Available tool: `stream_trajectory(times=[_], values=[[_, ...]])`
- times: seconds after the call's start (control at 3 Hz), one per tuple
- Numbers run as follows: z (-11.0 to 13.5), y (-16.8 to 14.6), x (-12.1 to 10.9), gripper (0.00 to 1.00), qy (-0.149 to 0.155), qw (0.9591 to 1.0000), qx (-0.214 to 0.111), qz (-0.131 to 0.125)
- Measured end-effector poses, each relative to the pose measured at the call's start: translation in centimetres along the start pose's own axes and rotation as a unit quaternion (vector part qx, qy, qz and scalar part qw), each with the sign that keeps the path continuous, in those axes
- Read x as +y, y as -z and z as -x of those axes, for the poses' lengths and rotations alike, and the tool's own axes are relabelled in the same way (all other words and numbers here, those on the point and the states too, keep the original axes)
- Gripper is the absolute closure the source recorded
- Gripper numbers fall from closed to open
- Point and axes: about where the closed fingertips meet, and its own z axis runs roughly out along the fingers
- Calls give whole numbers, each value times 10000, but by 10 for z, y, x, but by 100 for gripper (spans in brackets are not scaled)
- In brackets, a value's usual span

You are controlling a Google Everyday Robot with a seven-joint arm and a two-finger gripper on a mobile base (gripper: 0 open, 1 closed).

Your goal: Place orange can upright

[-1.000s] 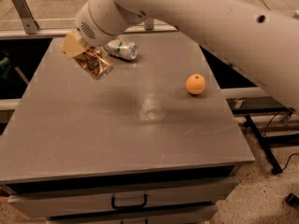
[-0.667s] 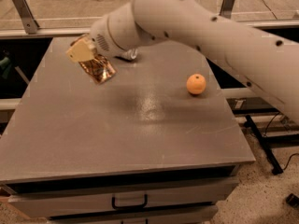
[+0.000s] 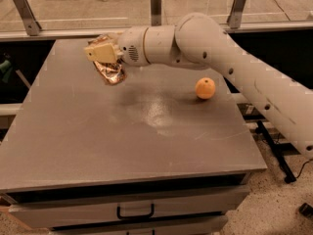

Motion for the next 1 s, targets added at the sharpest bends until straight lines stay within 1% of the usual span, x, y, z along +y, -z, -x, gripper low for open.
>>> stream_trajectory(times=[0.33, 0.67, 1.0], values=[[-16, 0, 3, 100, 535, 9982, -126, 251], [-31, 3, 12, 100, 721, 9966, -240, 318], [-43, 12, 18, 83, 657, 9959, -536, 307]])
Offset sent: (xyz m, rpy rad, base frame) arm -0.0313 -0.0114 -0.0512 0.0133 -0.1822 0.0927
